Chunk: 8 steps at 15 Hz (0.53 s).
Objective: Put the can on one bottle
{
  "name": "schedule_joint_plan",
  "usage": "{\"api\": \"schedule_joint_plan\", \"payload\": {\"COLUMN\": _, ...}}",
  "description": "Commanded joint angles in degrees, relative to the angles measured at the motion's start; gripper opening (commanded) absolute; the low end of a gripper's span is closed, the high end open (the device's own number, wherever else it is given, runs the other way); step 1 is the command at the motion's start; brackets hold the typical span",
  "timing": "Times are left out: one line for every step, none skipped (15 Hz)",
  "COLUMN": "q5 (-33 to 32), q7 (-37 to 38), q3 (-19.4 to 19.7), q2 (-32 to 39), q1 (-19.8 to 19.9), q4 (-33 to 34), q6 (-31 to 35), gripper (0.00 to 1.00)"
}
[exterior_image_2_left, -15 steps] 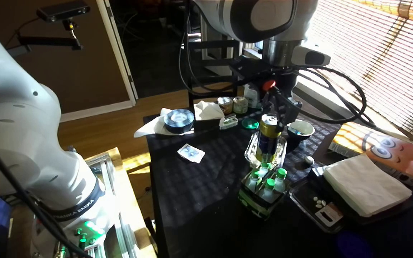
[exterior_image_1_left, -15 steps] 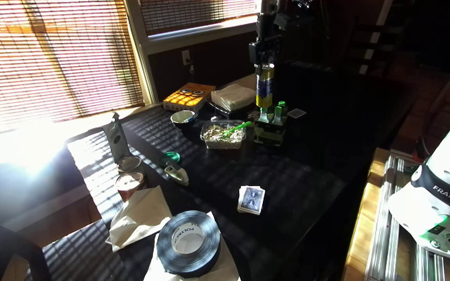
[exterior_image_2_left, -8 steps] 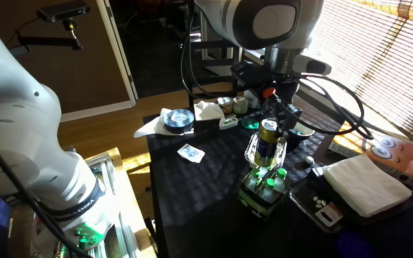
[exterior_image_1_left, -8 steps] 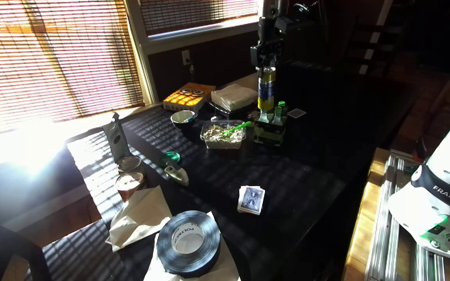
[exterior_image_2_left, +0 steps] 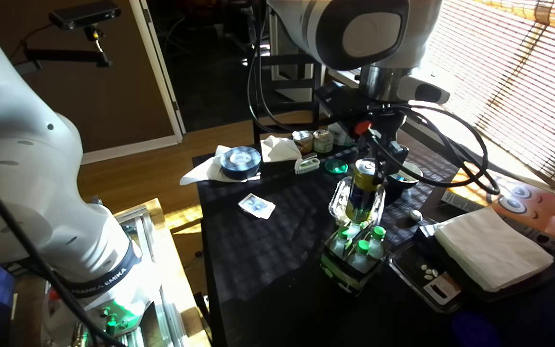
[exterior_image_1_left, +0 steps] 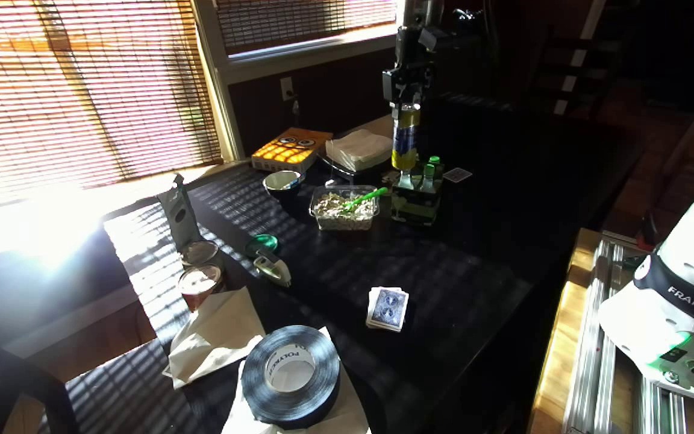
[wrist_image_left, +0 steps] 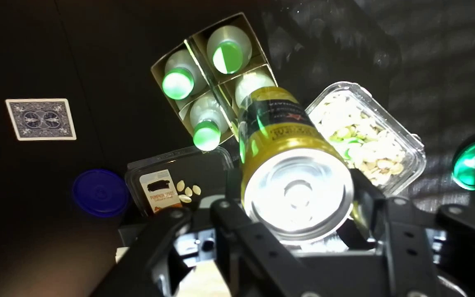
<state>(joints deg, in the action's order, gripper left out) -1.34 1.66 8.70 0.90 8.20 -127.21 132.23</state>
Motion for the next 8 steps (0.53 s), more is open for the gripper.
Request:
{"api": "schedule_joint_plan", "payload": {"q5": -0.94, "q7": 2.46, "q3": 0.19, "q2": 1.19, "q1": 0.25, "q4": 1.73, "q6": 0.82, "gripper": 0.38}}
{"api": "schedule_joint_plan", "payload": {"q5": -1.39, "q7": 2.83, "q3": 0.27, "q2": 1.32, "q1": 0.24, "q4": 1.90, "q6": 0.37, "gripper": 0.38}}
{"api": "schedule_joint_plan", "payload": {"q5": -1.64, "q7": 2.99, "q3": 0.31, "q2": 1.42, "q1": 0.21, "q4": 2.01, "q6": -0.16, "gripper": 0.38}}
{"api": "schedule_joint_plan", "payload": {"q5": -1.56, "q7": 2.95, "q3": 0.32, "q2": 1.43, "q1": 0.19, "q4": 2.05, "q6": -0.47, "gripper": 0.38}}
{"api": "schedule_joint_plan", "payload": {"q5": -1.29, "q7": 2.69, "q3": 0.28, "q2": 1.43, "q1": 0.16, "q4": 2.13, "q6": -0.99, "gripper": 0.38}}
{"api": "schedule_joint_plan", "payload": {"q5": -0.94, "q7": 2.36, "q3": 0.25, "q2": 1.31, "q1": 0.14, "q4": 2.14, "q6": -1.29, "gripper": 0.38}}
{"api": "schedule_joint_plan", "payload": {"q5": -0.77, "q7": 2.14, "q3": 0.23, "q2": 1.23, "q1": 0.13, "q4": 2.16, "q6": -1.53, "gripper": 0.38}}
{"api": "schedule_joint_plan", "payload": {"q5": -0.76, "q7": 2.26, "q3": 0.24, "q2": 1.12, "q1": 0.14, "q4": 2.13, "q6": -1.49, "gripper": 0.38}}
